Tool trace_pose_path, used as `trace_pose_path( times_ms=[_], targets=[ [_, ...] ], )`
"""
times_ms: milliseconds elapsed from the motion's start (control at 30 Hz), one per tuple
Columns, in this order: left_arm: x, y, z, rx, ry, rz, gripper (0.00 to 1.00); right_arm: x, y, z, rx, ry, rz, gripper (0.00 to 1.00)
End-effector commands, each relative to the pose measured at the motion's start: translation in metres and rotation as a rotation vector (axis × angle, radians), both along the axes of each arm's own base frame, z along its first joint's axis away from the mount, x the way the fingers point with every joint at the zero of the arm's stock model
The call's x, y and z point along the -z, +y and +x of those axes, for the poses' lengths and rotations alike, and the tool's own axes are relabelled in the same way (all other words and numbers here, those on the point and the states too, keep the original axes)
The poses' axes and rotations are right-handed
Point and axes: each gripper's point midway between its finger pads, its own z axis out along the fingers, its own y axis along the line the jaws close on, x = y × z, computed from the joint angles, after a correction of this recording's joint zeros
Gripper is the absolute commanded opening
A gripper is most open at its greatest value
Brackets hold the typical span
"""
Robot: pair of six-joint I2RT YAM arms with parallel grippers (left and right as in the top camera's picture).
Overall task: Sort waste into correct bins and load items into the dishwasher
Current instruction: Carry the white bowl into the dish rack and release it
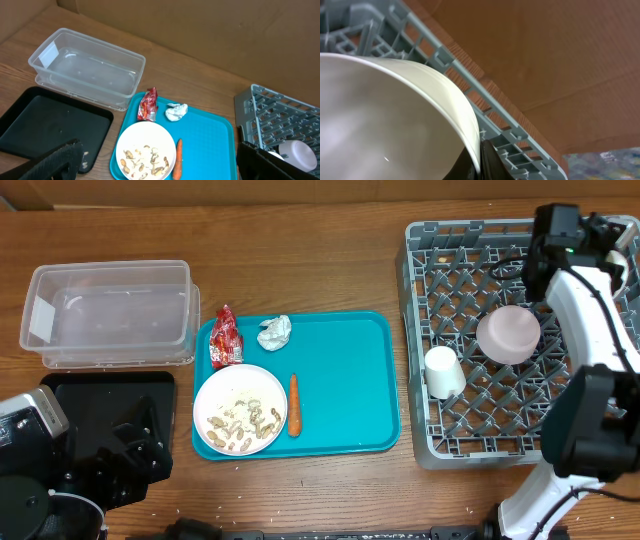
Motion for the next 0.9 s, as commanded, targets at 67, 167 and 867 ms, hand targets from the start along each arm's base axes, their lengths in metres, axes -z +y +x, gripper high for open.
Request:
trace_pose_path(
  times_ms=[67, 167, 867],
  targets=[
    [-0.002, 0.005, -0.001, -0.028, -0.011, 0.001, 1.00, 0.014, 0.003, 0.003, 0.002, 0.102, -0.087, 0.04],
    [-0.002, 0.005, -0.001, -0.029, -0.011, 0.001, 1.00, 0.021, 0.003, 0.004, 0.001, 0.121, -0.085, 0.04],
    [-0.002, 0.005, -0.001, -0.029, -0.011, 0.001, 1.00, -0.007, 0.006, 0.023, -0.024, 0.143, -0.222, 0.04]
  ],
)
